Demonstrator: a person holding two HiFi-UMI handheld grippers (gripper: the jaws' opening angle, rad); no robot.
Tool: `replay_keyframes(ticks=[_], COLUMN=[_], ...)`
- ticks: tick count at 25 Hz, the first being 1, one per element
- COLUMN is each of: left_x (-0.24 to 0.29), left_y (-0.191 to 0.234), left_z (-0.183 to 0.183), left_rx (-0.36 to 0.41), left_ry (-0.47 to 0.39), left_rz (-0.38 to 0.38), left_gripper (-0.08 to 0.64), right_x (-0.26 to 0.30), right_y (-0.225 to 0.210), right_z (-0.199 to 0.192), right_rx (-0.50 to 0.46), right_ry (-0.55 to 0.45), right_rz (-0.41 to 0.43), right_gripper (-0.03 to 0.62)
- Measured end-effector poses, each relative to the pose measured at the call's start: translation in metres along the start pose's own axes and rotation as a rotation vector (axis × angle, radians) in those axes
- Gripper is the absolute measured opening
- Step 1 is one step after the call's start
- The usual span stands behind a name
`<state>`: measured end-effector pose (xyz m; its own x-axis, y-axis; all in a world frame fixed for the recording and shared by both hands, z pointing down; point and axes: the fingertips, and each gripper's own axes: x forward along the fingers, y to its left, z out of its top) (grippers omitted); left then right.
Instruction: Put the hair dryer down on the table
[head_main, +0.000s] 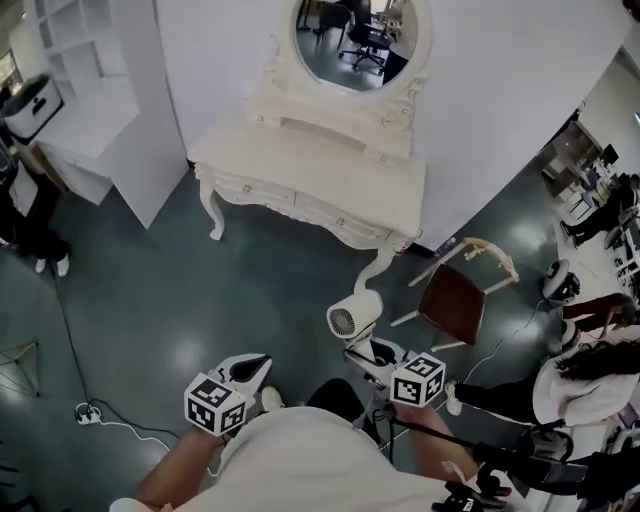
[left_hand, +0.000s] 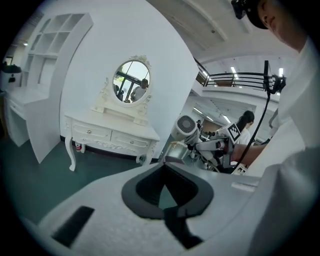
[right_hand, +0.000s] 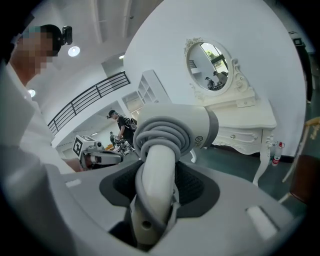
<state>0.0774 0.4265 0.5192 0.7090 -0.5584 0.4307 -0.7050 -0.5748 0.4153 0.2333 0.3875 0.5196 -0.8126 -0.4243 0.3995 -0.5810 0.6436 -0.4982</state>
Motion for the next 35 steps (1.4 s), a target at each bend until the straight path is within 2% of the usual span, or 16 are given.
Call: replay_keyframes(ticks=[5, 11, 18, 22, 27, 35], left_x=[0.007, 0.051, 0.104, 0.136, 0.163, 0.175], left_y=[0.038, 0.094, 0.155, 0.192, 0.218, 0.278], left_z=[0.016, 0.058, 0.157, 0.199, 0.223, 0.258], left_rx=[-0.036, -0.04, -0.022, -0.04, -0.053, -0.061], left_ry=[-0.019, -0.028, -0.038, -0.066, -0.04, -0.063], left_rz=[0.006, 0.036, 0.118, 0.166, 0.196, 0.188], left_gripper=[-0.003, -0.003, -0.003, -0.003, -0.003, -0.003], right_x=[0.034, 0.087, 0.159, 0.193, 0.229, 0.306], right_y=[-0.012, -0.077, -0.145, -0.187, -0.229, -0.254], right_z=[0.026, 0.072, 0.167, 0.208, 0.235, 0.284], right_rx=[-0.014, -0.061, -0.172, -0.249, -0.273, -0.306], right_ry=[0.037, 0.054, 0.088, 0.111, 0.153, 0.172], right_rz=[0.003, 0.013, 0.105, 0.139, 0.161, 0.169], right_gripper=[0.201, 0.201, 0.201, 0.201, 0.201, 0.201])
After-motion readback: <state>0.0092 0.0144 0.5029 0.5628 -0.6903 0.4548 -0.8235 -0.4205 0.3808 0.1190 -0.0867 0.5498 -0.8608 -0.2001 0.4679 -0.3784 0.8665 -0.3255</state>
